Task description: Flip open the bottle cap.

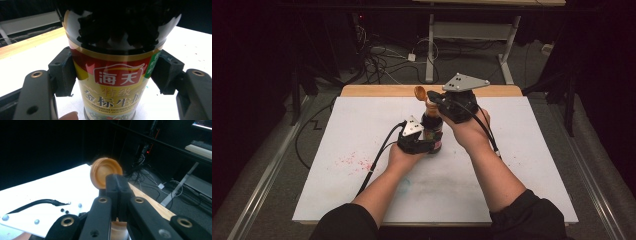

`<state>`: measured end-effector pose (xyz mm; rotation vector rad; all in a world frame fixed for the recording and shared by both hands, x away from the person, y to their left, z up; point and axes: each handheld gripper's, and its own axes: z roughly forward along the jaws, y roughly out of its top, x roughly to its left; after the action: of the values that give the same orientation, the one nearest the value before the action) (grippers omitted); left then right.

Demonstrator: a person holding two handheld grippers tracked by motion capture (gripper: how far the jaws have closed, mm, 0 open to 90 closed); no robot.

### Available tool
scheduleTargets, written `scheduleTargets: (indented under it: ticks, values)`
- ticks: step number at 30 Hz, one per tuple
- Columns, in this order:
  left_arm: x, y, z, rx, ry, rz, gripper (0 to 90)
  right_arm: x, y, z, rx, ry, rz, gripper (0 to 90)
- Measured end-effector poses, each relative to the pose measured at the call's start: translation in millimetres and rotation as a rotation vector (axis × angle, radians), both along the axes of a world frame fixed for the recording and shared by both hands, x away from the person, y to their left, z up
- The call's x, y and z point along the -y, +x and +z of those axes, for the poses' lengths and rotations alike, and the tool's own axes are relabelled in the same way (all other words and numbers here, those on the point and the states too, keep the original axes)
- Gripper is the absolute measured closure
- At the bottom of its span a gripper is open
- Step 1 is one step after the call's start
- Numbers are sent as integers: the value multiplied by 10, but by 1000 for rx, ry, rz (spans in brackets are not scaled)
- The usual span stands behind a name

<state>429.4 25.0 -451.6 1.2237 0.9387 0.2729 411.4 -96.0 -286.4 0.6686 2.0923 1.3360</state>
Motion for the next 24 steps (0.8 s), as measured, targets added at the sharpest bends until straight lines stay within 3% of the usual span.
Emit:
scheduleTargets:
  ticks: [15,24]
  values:
    - [-1,4,1,-3,-3,1,286,172,-54,36,8,23,-25,900]
    - [-6,5,3,-3,1,-2,285,365,-54,-67,-7,41,-50,900]
